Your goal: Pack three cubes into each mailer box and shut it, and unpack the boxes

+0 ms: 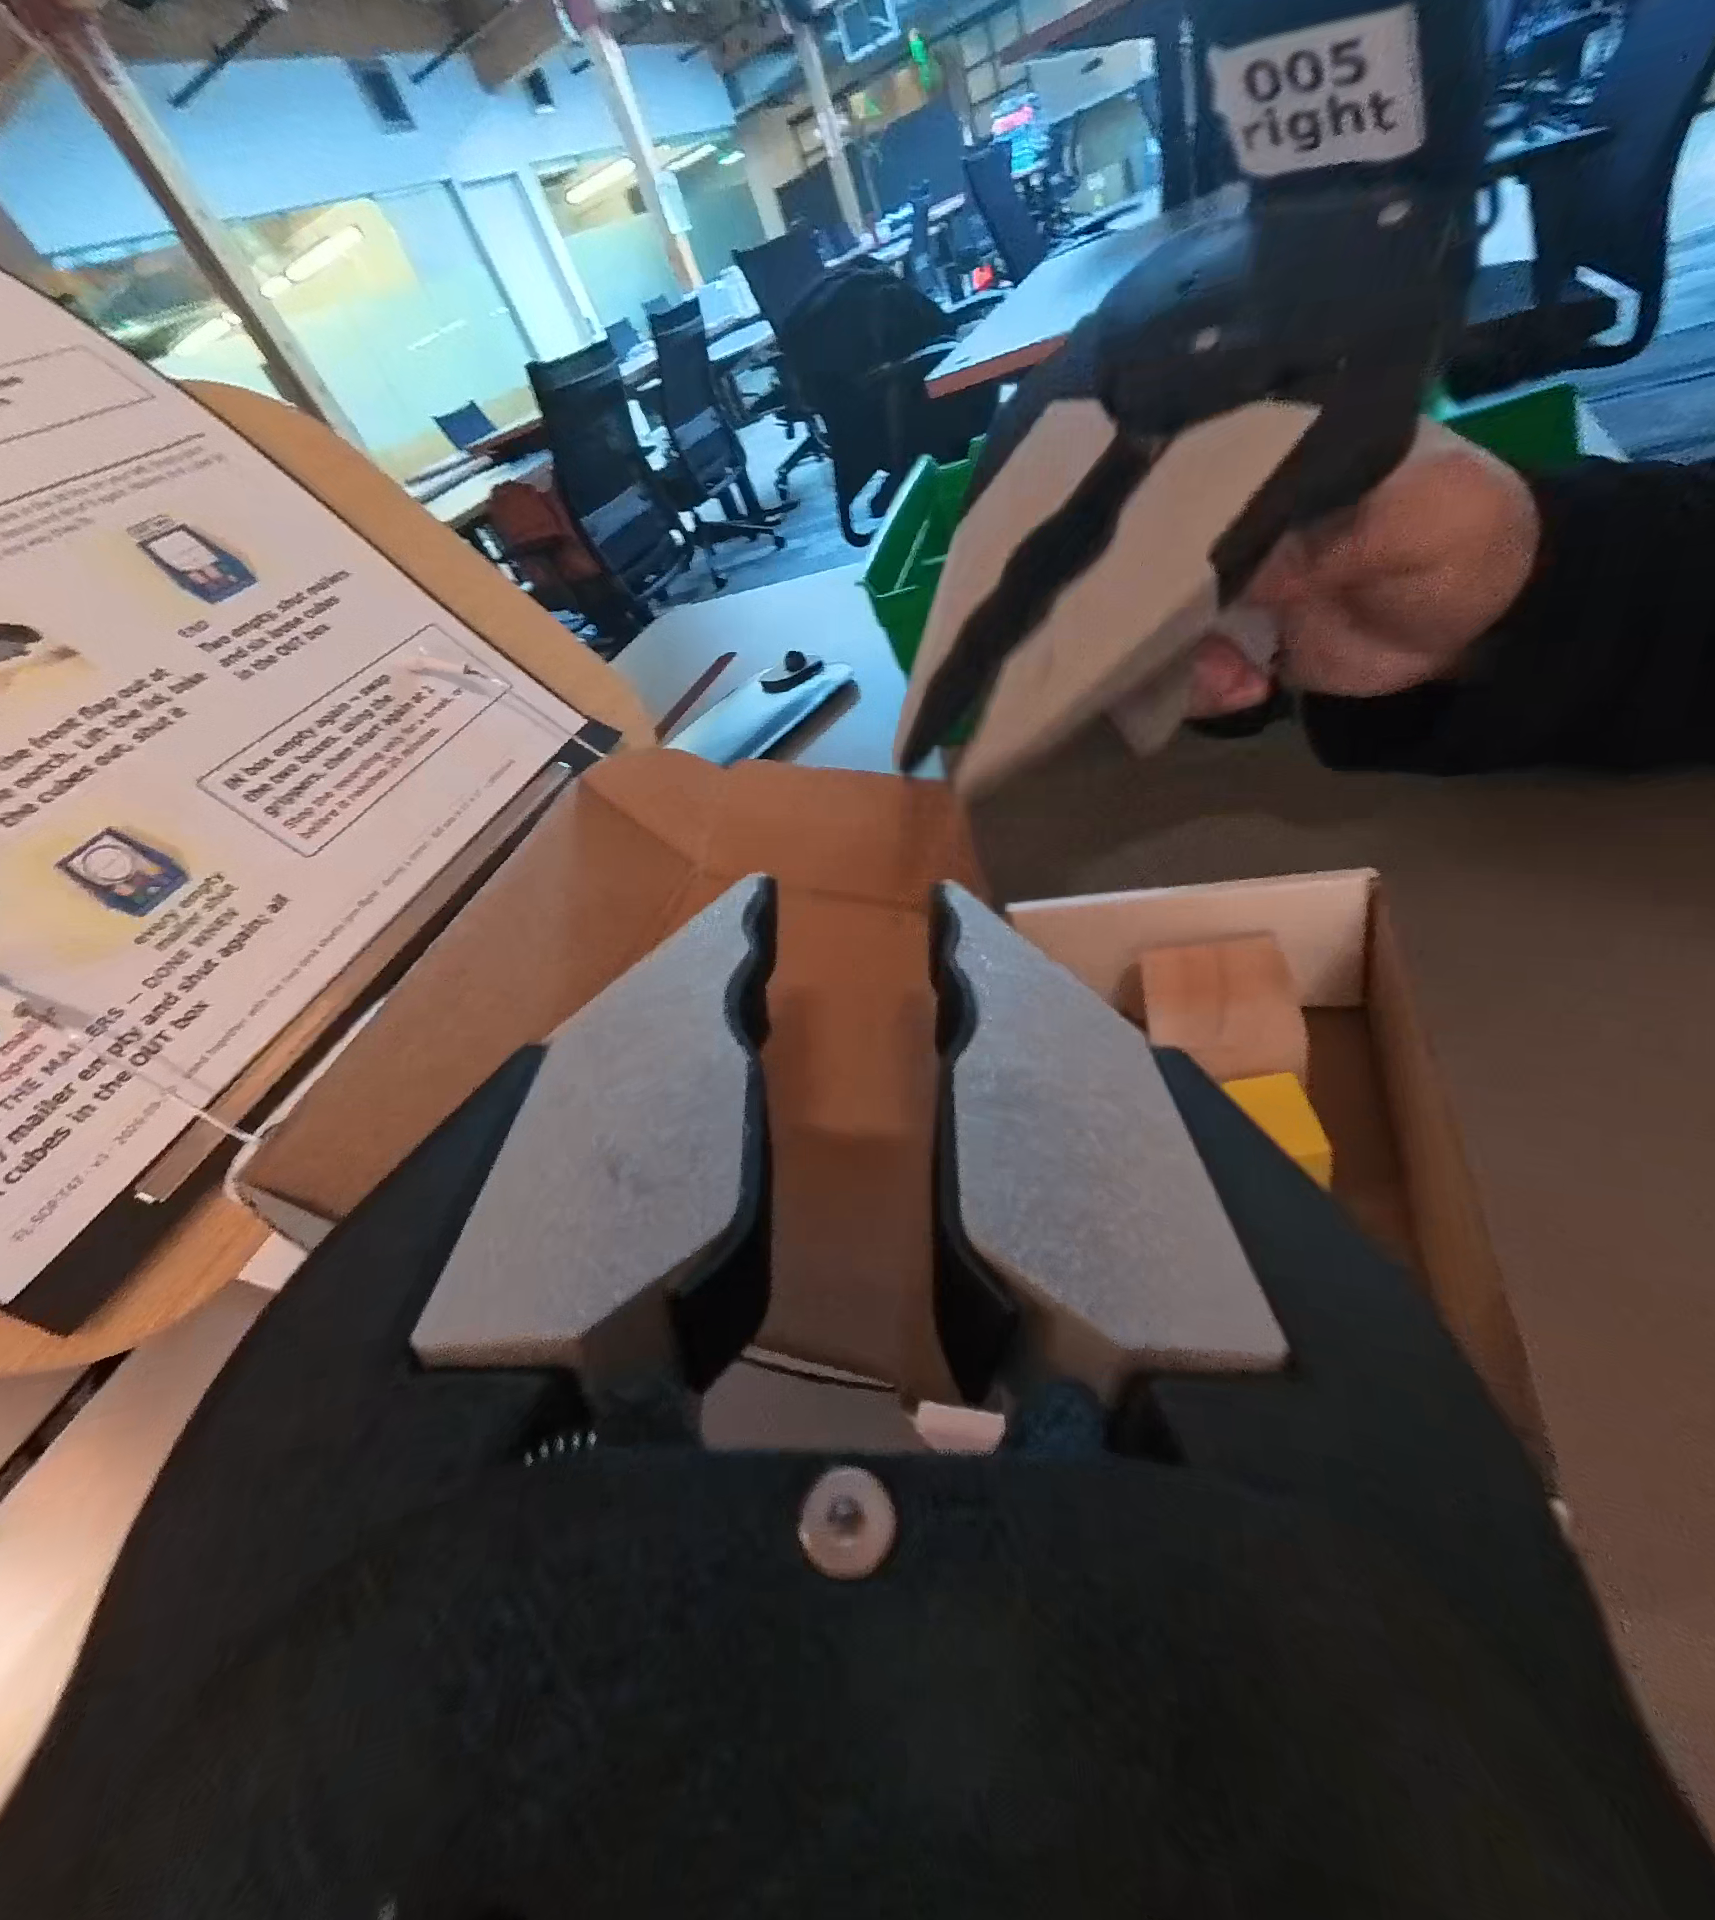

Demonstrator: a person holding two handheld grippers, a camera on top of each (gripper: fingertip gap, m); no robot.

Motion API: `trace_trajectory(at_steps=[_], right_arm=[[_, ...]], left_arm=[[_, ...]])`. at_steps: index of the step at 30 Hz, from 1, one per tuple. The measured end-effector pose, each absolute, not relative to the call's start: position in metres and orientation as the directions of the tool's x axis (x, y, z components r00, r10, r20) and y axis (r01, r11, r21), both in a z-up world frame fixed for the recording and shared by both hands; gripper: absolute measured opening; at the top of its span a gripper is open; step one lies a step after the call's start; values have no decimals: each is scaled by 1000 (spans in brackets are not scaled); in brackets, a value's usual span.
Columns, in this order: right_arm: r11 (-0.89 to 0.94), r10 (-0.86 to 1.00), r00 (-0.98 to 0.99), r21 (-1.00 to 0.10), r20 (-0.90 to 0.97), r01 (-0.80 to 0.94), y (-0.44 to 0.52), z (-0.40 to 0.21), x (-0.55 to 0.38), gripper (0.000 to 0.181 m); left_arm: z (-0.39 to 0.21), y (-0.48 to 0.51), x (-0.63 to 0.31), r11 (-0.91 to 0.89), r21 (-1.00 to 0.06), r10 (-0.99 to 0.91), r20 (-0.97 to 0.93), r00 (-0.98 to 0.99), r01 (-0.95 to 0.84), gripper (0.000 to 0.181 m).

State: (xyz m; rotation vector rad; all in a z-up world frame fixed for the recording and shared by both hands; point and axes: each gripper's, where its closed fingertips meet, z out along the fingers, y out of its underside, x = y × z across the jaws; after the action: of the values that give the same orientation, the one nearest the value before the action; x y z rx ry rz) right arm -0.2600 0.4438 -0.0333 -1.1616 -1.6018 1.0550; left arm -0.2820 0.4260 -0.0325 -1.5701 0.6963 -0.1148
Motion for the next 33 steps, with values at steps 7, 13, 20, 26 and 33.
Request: trace_trajectory(at_steps=[7,13,20,26,33], right_arm=[[9,998,54,-999,11,38,519,-3,-235,1],[-225,974,-7,-974,-225,-9,536,-9,-232,6],[-288,957,-31,-957,-287,-28,541,-10,-230,6],[-260,965,-24,-966,-260,-6,538,-13,-232,5],[-246,969,-22,-969,-246,-2,537,-13,-233,4]], left_arm=[[-32,429,-282,51,-938,-441,-329,835,-343,21],[-37,430,-282,28,-939,-441,-319,839,-342,21],[-36,430,-282,32,-940,-438,-319,841,-340,20],[-39,431,-282,23,-939,-440,-317,840,-342,20],[-38,432,-282,27,-940,-435,-318,843,-341,20]])
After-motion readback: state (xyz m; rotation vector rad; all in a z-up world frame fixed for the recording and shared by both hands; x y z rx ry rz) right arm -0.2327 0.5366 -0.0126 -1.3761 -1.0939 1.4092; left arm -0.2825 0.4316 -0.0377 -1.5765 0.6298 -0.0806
